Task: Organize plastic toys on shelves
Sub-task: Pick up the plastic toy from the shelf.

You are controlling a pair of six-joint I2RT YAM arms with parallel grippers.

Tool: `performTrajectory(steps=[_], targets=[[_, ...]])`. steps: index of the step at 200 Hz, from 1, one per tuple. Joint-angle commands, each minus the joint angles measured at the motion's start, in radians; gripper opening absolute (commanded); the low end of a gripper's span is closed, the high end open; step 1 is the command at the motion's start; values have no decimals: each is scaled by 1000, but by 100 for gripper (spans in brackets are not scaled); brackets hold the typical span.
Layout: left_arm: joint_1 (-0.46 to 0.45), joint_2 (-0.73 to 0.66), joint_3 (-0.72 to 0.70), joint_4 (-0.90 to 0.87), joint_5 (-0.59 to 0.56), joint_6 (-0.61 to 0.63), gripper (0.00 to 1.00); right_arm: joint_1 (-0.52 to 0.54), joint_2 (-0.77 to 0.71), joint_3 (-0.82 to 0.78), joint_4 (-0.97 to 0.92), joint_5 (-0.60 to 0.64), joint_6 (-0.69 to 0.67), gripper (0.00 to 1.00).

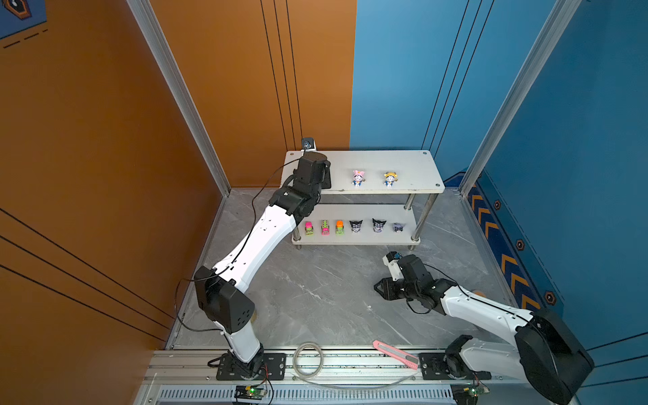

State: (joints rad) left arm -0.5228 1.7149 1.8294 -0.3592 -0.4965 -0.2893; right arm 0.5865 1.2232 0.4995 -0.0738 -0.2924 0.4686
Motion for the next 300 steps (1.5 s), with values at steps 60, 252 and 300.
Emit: performTrajectory(steps=[60,252,300], targets=[[30,-92,-63,32,58,-32,0,-6,-25,-7,5,-16,-8,36],[-79,-1052,-1021,298,474,-214,0,518,-64,838,-535,286,-94,44],[-109,-1187,-1126,306,546,-233,0,530,149,1075,-537,204,-134,48]])
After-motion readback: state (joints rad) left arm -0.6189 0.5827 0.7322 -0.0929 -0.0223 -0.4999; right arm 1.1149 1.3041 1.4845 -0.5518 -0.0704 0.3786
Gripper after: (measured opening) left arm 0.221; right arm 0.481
